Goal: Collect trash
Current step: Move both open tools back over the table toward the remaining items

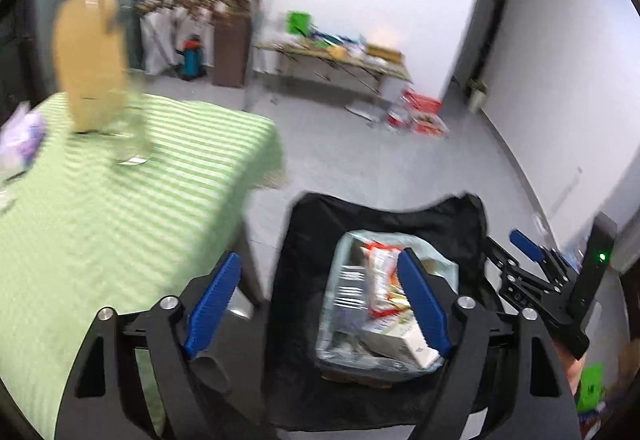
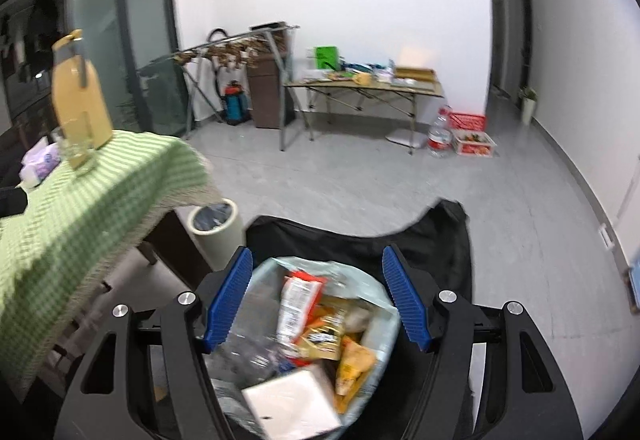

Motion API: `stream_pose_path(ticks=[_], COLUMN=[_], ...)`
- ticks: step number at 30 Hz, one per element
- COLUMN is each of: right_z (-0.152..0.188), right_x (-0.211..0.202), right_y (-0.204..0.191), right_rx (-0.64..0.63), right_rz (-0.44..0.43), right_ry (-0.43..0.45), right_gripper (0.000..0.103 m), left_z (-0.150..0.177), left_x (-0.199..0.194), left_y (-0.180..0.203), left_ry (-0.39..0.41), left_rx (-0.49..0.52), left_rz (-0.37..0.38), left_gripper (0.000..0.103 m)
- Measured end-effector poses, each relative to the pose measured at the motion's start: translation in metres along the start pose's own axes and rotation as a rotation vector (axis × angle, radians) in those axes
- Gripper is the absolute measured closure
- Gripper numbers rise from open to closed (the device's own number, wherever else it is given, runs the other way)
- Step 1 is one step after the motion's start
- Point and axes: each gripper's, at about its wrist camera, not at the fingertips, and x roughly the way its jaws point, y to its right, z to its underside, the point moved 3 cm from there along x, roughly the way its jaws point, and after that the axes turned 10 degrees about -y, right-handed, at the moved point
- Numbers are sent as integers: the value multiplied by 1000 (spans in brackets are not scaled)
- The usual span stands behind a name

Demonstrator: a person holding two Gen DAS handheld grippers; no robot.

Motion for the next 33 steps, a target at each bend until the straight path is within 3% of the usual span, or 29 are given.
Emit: stream_pose_path(ticks=[13,17,20,22,26,30,33], right_z=[-36,-41,-39,-39,-34,-19,-8], right_x=[-48,-60,-73,-82,-90,-99,-107], right_y=[-138,-194,-244,-281,-351,-441,-503], right_rx=[-227,-338,-460,-534,-696,-923,-1058], right_rz=[-140,-229,-265,-288,-319,-318,-331], right_ry=[87,71,92,123,136,233,301], right_gripper=[33,31,31,28,21,21,21], left_z=[34,55,76,94,143,187,208], left_x=[-132,-173,-208,-228,-252,-259,-257], left_y=[-149,-205,-264,-313,-415,-478,-509], left_ry=[239,287,334,348,358,373,335], left_rx=[-233,-245,-313,-390,-639,-796,-874], left_rz=[-139,-228,-360,-448,-497,-482,-576], left_gripper=[11,8,8,8,8,8,8])
